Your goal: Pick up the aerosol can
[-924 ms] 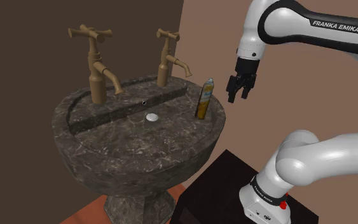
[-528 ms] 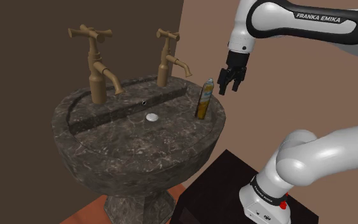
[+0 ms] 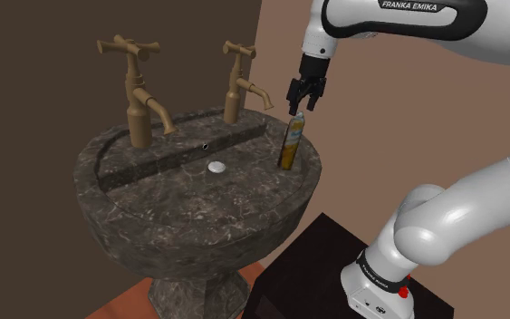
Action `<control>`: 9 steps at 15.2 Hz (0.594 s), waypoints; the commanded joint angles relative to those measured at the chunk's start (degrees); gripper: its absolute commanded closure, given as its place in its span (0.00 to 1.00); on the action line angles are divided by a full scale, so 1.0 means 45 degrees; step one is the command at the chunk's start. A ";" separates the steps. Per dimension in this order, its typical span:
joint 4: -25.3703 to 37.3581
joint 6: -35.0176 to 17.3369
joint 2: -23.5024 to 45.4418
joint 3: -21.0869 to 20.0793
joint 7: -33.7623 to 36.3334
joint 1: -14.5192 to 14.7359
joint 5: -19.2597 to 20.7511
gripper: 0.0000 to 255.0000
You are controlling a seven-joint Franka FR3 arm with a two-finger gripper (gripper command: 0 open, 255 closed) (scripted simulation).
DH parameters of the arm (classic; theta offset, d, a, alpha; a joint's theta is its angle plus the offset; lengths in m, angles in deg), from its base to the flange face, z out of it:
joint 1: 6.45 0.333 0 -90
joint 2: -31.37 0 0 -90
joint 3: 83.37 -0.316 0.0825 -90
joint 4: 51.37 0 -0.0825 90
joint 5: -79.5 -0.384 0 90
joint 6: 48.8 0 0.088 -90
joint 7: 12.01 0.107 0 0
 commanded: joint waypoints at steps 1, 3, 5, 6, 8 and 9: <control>-0.0158 -0.0313 0.0094 0.0010 -0.0053 0.0008 0.0015 0.00; -0.0527 -0.0651 0.0063 0.0015 -0.0049 0.0005 0.0020 0.00; -0.0890 -0.0991 0.0040 0.0020 -0.0046 0.0003 0.0024 0.00; -0.1068 -0.1162 0.0033 0.0022 -0.0044 0.0001 0.0026 0.00; -0.1169 -0.1260 0.0029 0.0024 -0.0043 0.0001 0.0027 0.00; -0.1169 -0.1262 0.0032 0.0025 -0.0045 0.0001 0.0027 1.00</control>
